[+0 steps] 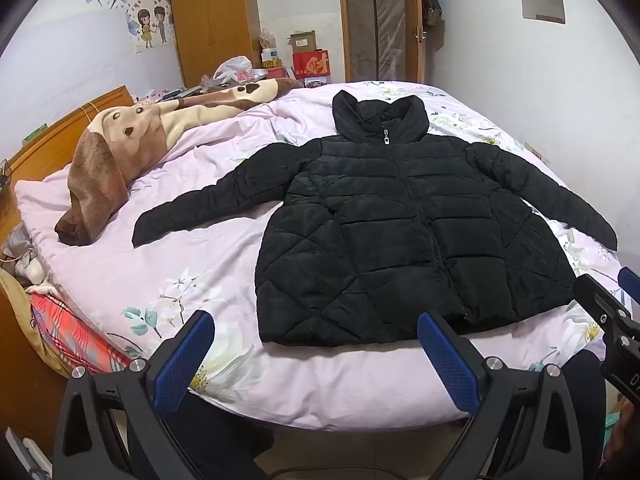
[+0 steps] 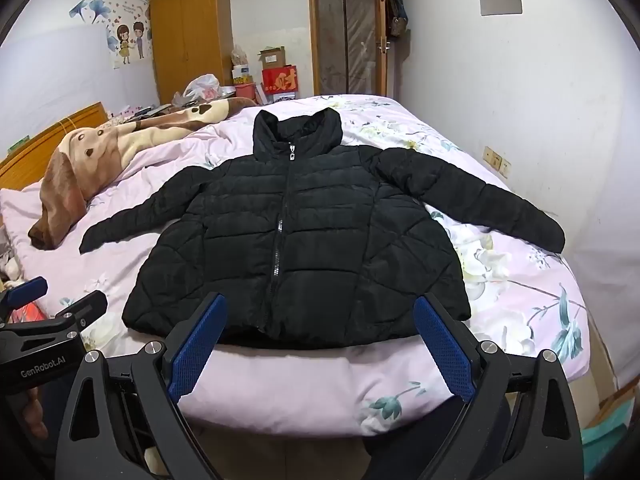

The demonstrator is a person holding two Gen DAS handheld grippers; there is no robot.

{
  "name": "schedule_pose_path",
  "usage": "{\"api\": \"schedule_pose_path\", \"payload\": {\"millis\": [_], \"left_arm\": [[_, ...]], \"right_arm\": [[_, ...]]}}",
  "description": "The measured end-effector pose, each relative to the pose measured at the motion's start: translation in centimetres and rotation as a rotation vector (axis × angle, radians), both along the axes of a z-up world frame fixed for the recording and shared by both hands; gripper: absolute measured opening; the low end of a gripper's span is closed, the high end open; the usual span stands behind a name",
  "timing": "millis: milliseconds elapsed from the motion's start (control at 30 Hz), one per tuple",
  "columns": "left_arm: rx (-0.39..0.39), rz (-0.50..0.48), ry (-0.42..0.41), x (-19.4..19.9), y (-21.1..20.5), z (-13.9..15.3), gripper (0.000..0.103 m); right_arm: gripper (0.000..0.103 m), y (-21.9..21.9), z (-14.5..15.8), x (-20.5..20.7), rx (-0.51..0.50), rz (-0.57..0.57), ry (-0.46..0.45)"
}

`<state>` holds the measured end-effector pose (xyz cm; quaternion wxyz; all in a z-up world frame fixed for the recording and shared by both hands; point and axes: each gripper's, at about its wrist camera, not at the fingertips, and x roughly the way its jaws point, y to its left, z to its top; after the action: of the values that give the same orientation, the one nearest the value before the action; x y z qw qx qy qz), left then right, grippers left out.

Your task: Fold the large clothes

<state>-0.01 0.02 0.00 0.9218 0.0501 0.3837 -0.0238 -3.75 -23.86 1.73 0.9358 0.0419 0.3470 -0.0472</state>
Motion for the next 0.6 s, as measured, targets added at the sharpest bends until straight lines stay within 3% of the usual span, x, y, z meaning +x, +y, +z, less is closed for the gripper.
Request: {"api": "schedule_pose_path", "payload": {"millis": [600], "left_arm": [[-0.063,-0.002,0.004,0.9,0.8,0.1,0.103]], "right_arm": [[0.095,-0.2,0.1,0.8,0.003,-0.007,-0.011]]}}
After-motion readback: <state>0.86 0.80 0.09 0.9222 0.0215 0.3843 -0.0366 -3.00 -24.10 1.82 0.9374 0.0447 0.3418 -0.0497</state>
